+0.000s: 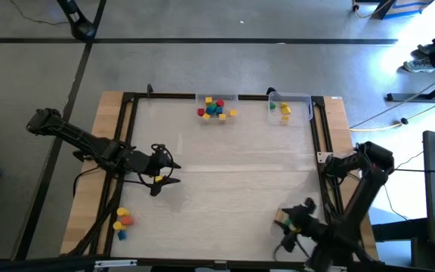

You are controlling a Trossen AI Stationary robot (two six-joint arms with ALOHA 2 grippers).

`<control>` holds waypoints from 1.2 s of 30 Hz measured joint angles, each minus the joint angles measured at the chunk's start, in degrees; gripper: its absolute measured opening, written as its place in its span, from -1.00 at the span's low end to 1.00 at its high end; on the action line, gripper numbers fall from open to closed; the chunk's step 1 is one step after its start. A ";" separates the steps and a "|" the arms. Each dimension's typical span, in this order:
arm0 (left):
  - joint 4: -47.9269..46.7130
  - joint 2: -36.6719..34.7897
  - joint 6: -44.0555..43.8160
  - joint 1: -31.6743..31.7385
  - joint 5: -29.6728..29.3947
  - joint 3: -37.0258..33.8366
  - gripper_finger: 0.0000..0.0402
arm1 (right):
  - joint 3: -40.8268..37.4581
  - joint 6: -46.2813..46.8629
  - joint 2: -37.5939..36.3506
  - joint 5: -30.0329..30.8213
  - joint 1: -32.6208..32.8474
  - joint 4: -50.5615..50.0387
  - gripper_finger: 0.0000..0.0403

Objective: Sort blocks by size
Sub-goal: Put the cylinder blue block into the bottom right transparent bin

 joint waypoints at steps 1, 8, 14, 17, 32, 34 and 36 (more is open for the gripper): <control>-0.02 0.00 0.00 0.00 0.00 0.00 0.20 | 0.23 -3.36 -0.02 0.38 -1.58 1.87 0.13; 1.08 0.00 1.18 0.00 -0.02 -0.02 0.20 | 0.23 -33.89 -0.02 -3.09 -14.93 18.26 0.13; 5.17 0.09 6.85 0.00 -0.13 -0.02 0.20 | 0.21 -58.57 -0.02 -9.72 -25.06 32.23 0.13; 8.03 1.32 10.70 -0.28 -0.10 0.31 0.20 | -1.11 -66.89 0.01 -11.75 -28.89 38.48 0.13; -39.29 13.54 -16.65 -8.37 1.30 17.94 0.20 | -15.01 -77.70 0.14 -13.87 -40.58 63.52 0.13; -45.31 14.00 -25.08 -9.85 5.21 17.97 0.20 | -16.39 -78.69 0.14 -14.22 -41.01 66.22 0.13; -49.72 14.25 -32.82 -11.79 8.51 17.94 0.20 | -17.44 -79.25 0.14 -14.28 -40.96 68.36 0.13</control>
